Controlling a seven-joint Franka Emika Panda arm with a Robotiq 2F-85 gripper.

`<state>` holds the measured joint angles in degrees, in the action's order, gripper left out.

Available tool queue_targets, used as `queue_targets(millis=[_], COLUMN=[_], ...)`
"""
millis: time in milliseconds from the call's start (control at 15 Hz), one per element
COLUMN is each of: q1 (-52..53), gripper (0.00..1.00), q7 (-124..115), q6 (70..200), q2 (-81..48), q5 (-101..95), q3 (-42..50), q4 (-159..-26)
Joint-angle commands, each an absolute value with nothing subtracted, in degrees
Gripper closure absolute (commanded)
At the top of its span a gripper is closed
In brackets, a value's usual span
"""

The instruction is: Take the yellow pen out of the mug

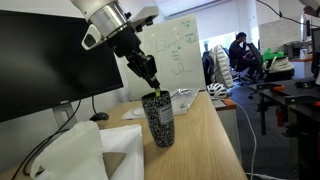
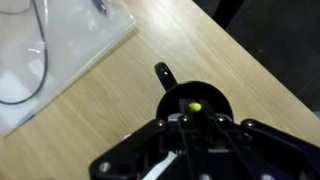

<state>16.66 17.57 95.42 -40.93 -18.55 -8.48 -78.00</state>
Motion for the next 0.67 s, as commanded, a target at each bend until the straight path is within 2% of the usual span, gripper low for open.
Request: queue_targets(millis=[0,267,600], q1=[15.0,13.7,11.5], gripper=[0.85,0.93,0.95], q7=[17.2,17.2,17.4], q6=[96.7,98.0,101.0], q2=[-35.8,-29.8,-20.6], q5=[-17.0,-15.0,-11.3], q3=[-9.5,-9.8,-10.2], q4=[-82.4,-86.6,-93.9])
